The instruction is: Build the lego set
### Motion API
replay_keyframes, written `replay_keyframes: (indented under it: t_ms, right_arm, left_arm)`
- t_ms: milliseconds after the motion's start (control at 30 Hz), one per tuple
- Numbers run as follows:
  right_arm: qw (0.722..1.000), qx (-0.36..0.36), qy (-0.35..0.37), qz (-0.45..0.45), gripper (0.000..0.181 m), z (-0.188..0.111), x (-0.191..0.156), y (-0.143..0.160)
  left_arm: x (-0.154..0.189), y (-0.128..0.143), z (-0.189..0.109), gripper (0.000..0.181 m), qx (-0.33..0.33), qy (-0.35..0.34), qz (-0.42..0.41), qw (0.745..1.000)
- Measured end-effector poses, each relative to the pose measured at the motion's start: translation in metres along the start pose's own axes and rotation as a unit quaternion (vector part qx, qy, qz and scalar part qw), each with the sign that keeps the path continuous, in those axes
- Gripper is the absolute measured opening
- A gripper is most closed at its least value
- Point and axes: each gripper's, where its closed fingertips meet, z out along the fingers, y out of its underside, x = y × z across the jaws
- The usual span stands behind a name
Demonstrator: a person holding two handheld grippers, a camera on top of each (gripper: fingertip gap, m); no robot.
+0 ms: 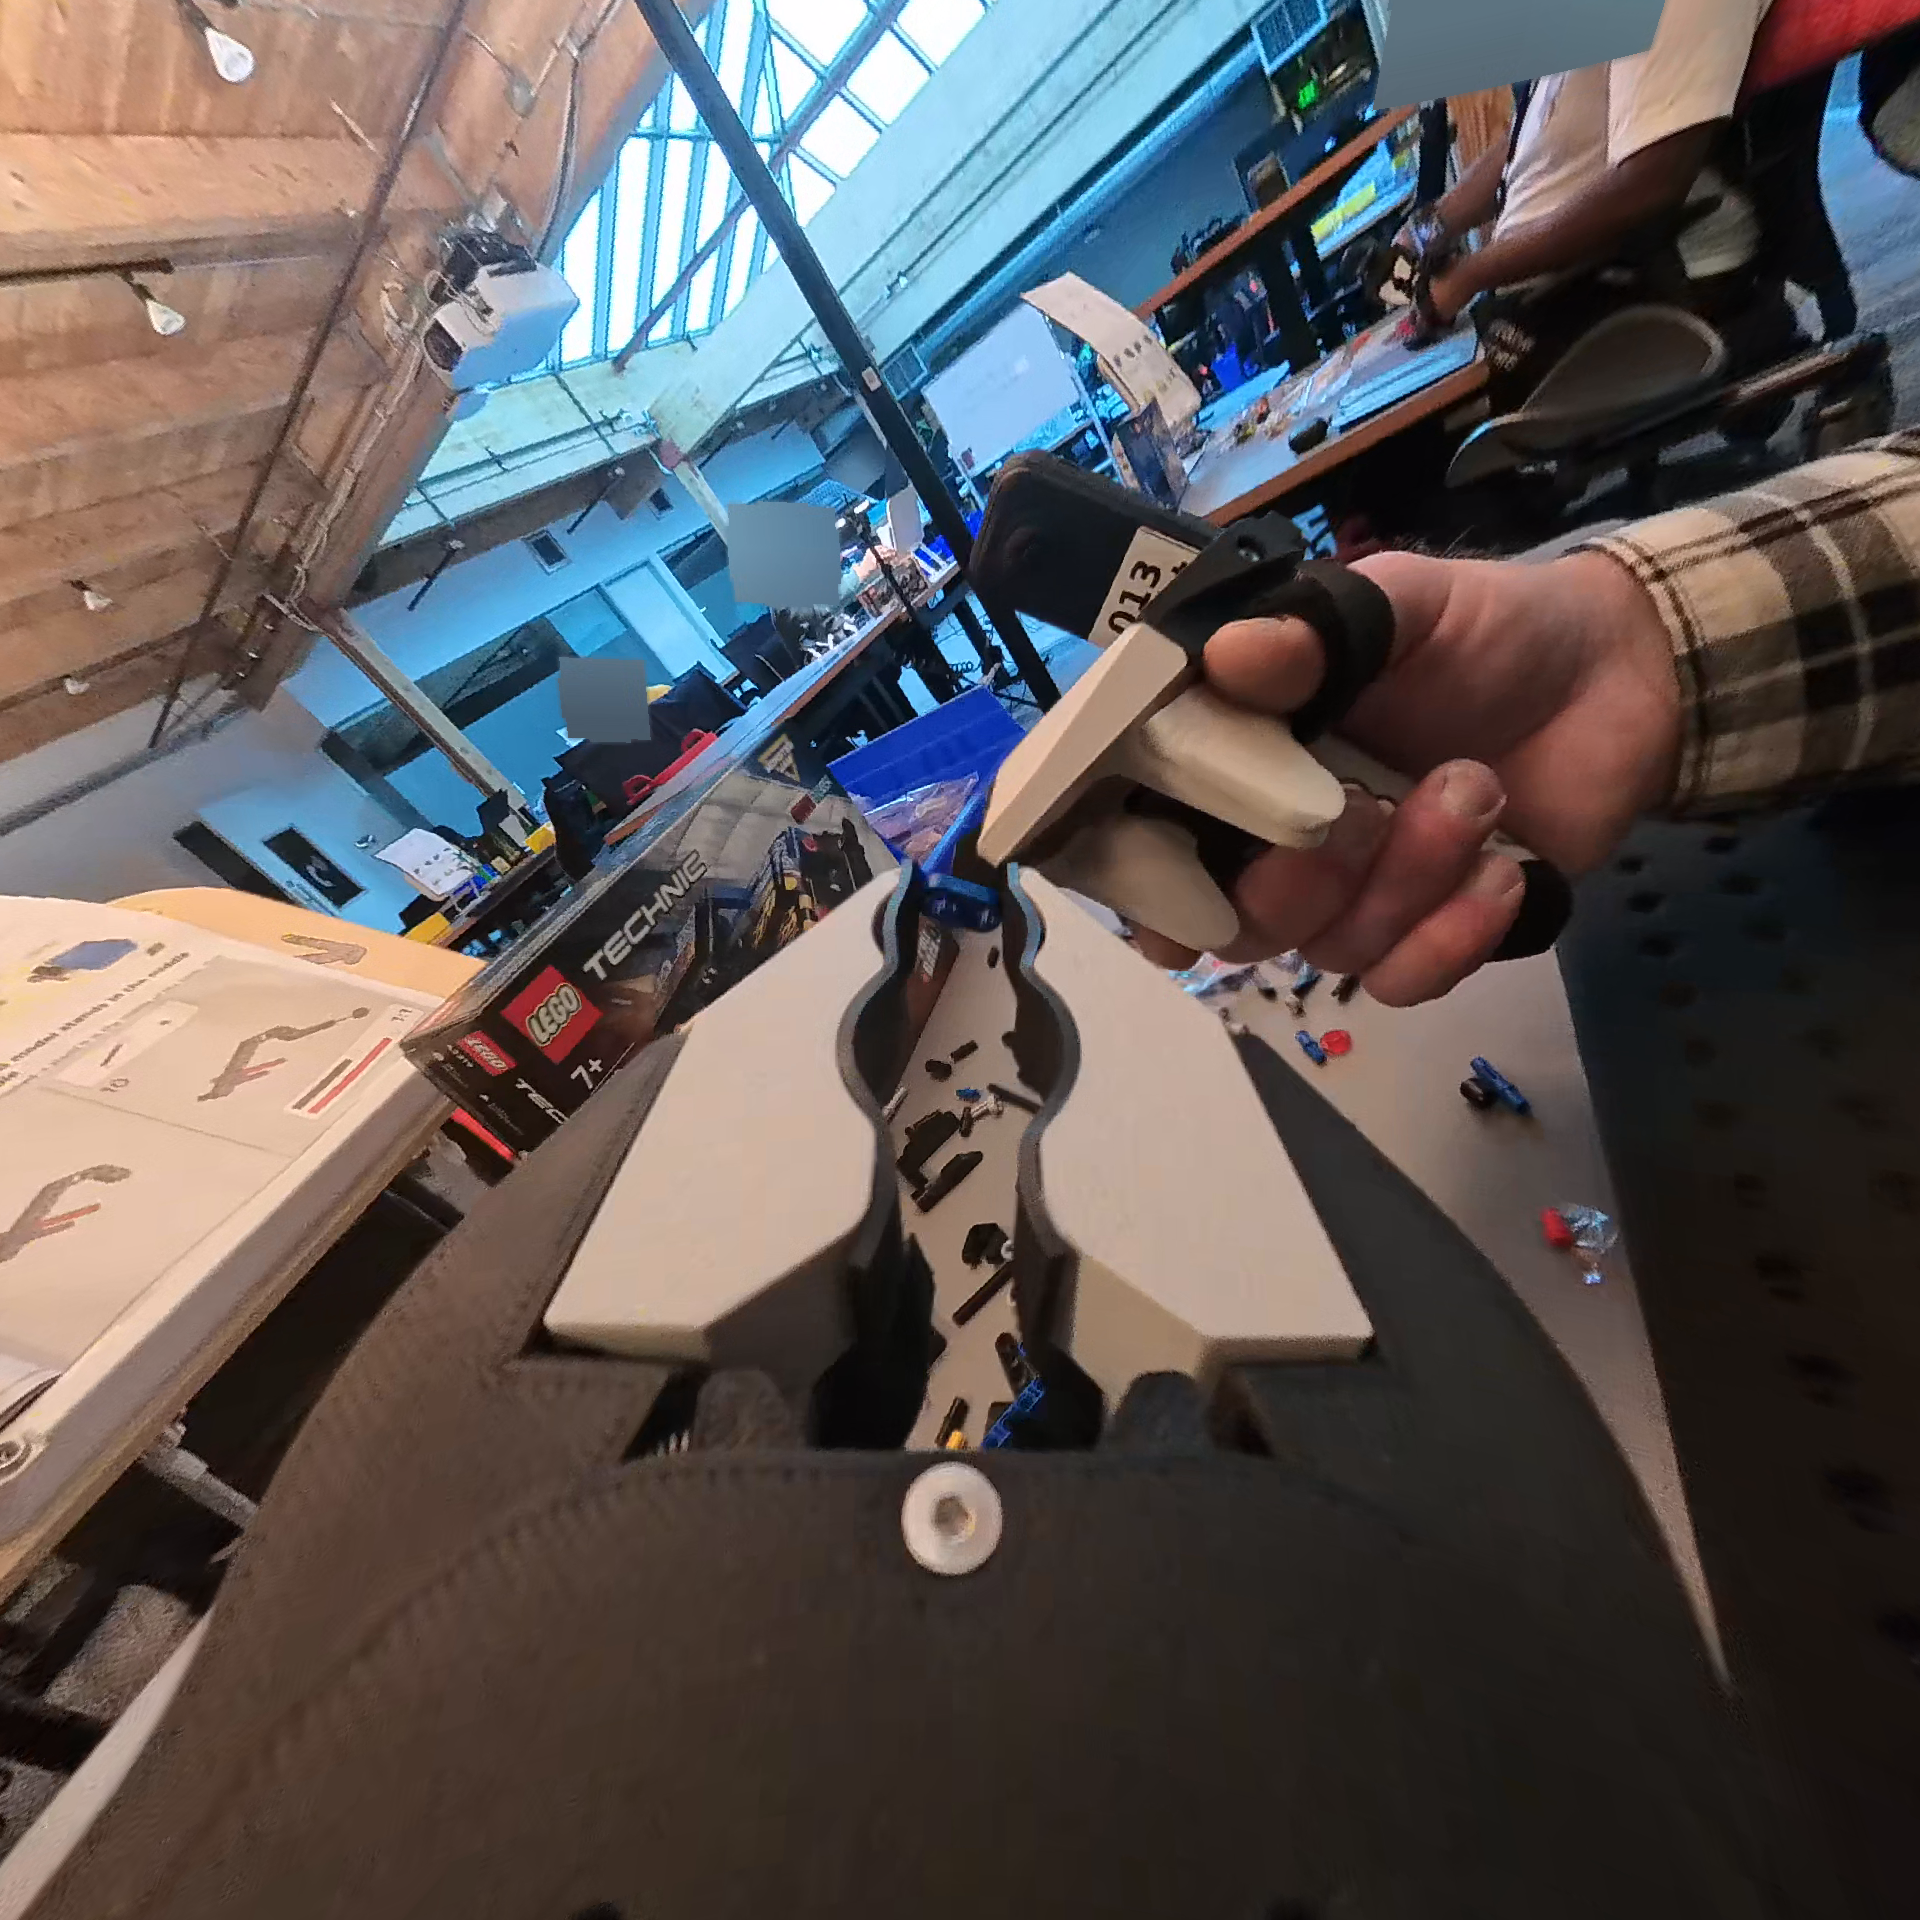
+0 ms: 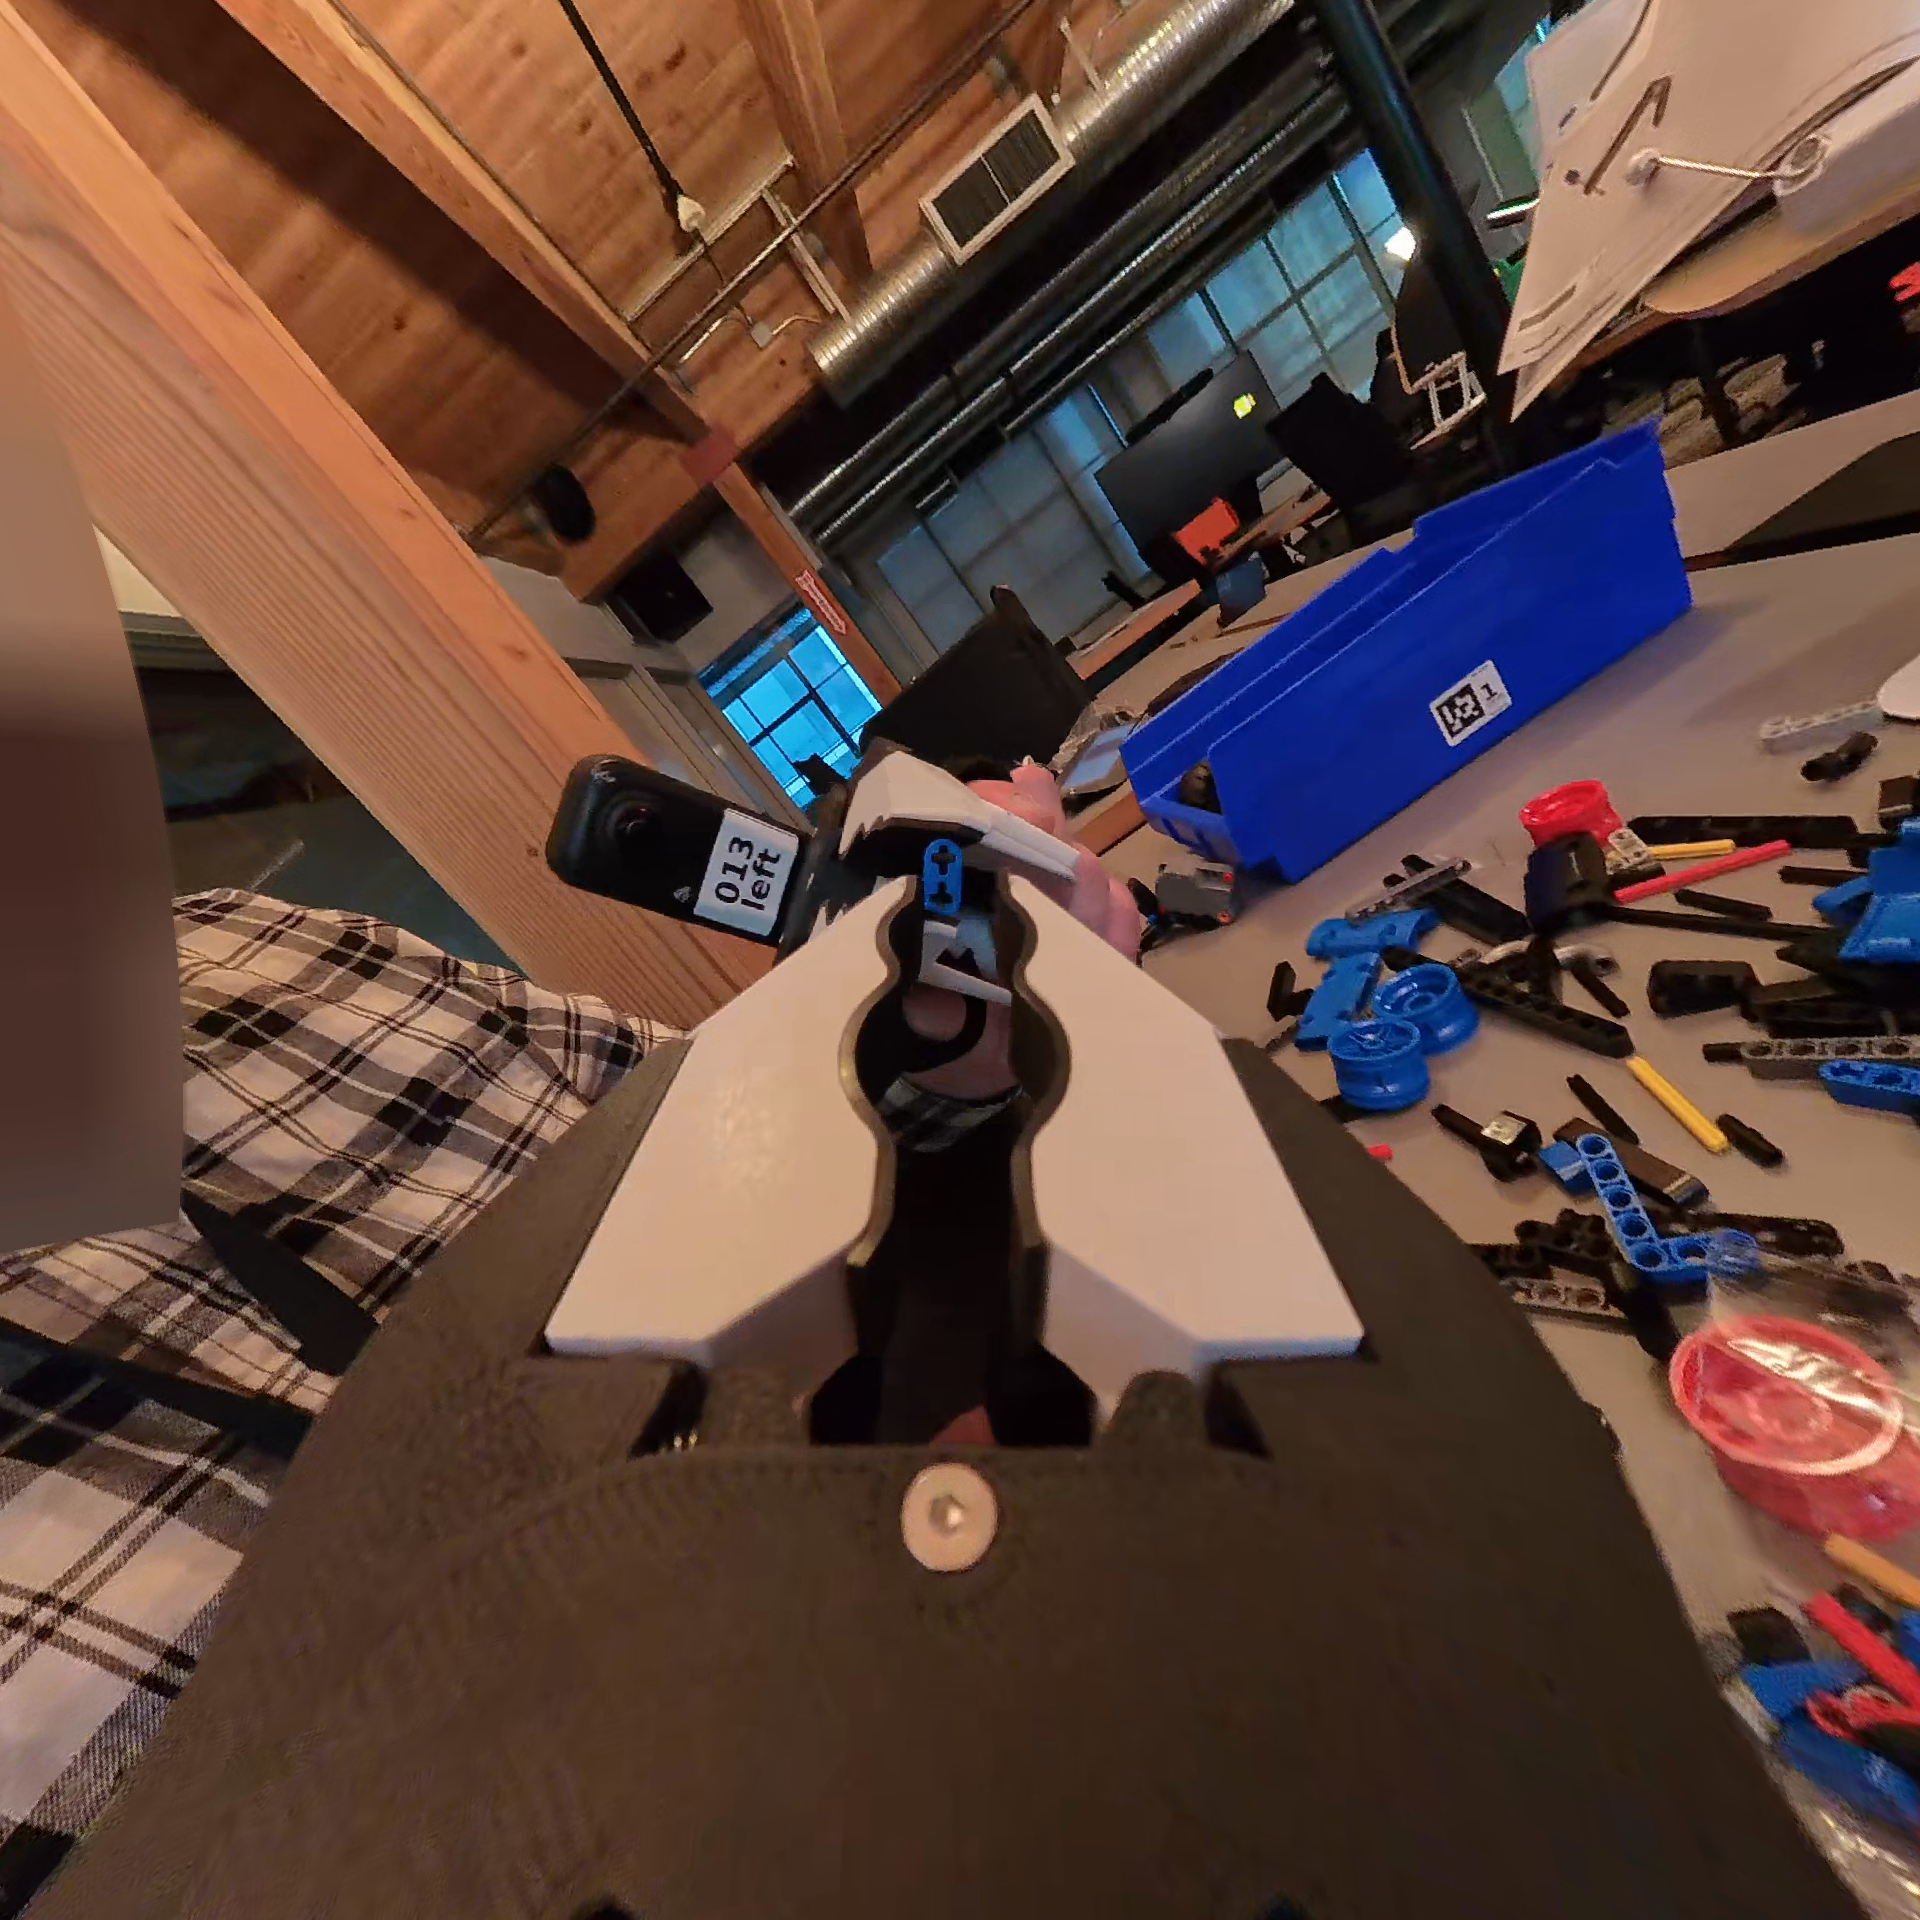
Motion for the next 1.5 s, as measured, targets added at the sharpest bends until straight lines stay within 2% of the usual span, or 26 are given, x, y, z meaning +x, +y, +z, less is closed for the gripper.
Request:
replay_keyframes:
  t_ms: [300, 533, 567, 967, 1500]
  right_arm:
    - [0.999, -0.034, -0.01, 0.004, 0.013, 0.004, -0.002, 0.007]
    - [0.996, -0.084, -0.018, -0.005, 0.017, 0.009, -0.007, 0.019]
    - [0.996, -0.086, -0.015, -0.01, 0.011, 0.009, -0.005, 0.019]
    - [0.997, -0.063, -0.037, -0.013, 0.009, 0.014, -0.012, 0.016]
    - [0.997, -0.057, -0.007, -0.041, 0.005, 0.02, -0.004, 0.017]
  left_arm:
    - [0.006, -0.001, -0.005, 0.013, 0.009, 0.031, 0.0, 0.999]
    - [0.02, 0.004, -0.005, 0.013, -0.016, 0.061, 0.071, 0.995]
    - [0.02, 0.003, -0.005, 0.013, -0.018, 0.062, 0.073, 0.995]
    - [0.017, -0.004, -0.009, 0.012, 0.001, 0.056, 0.071, 0.996]
    - [0.009, 0.002, -0.015, 0.011, -0.018, 0.04, 0.067, 0.997]
